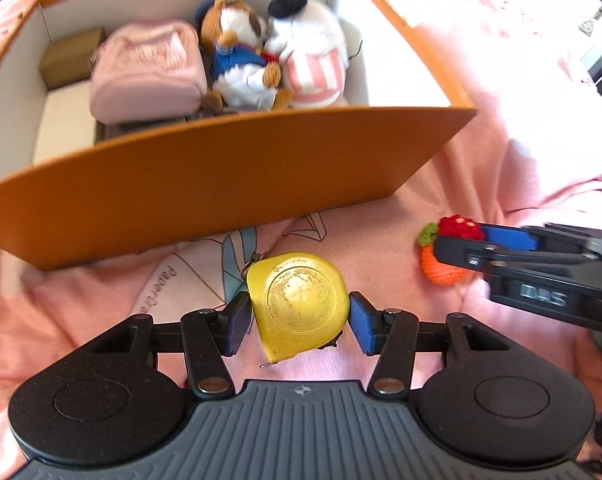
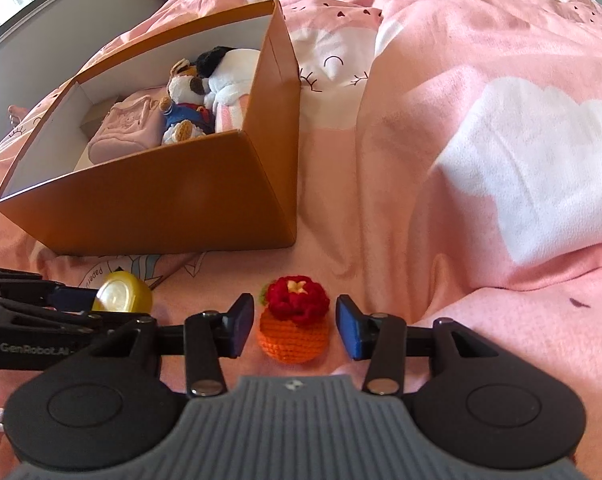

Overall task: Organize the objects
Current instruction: 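Grasp the yellow tape measure with the left gripper while the right grasps the crochet strawberry, then lift the tape measure and crochet strawberry and carry them over the orange box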

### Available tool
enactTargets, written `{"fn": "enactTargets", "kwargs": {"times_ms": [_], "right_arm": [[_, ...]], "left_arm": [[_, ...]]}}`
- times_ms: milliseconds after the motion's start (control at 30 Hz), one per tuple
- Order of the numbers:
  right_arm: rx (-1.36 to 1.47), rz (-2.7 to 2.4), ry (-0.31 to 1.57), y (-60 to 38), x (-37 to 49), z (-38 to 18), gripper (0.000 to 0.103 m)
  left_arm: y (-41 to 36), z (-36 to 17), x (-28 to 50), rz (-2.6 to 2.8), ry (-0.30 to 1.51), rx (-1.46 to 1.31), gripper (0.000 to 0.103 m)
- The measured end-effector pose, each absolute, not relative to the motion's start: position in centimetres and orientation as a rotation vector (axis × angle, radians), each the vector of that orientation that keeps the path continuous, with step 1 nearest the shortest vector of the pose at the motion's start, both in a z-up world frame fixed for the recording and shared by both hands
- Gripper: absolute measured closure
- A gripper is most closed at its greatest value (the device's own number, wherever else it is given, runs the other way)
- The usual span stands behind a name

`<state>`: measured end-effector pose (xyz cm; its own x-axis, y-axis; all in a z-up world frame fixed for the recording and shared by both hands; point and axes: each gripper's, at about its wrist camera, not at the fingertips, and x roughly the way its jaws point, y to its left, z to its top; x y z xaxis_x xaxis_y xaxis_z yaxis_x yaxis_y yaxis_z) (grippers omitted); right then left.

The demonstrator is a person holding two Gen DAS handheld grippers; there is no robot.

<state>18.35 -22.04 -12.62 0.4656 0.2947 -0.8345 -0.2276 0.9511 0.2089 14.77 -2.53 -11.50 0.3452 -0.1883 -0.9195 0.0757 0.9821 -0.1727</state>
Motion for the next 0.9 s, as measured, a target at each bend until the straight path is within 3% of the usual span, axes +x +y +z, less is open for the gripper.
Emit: {"fn": "enactTargets", "kwargs": {"times_ms": [133,400,900], "right_arm": [[0.023,0.317,1.046,-21.3,18.4,-12.7,0.063],[0.007,0.317,1.025,-21.1,17.9,-12.2,0.065],[0.011,0.457,0.789,-21.2,15.3,-1.5,0.065]], "left_arm": [[-2.7,-9.7,14.3,-0.186,1.177,-0.098,0.043],[-2.4,-5.9,13.0,-0.231,1.088,-0.127,0.043],[-1.4,0.6,13.0,-0.294,0.882,-0.132,0.043]]}}
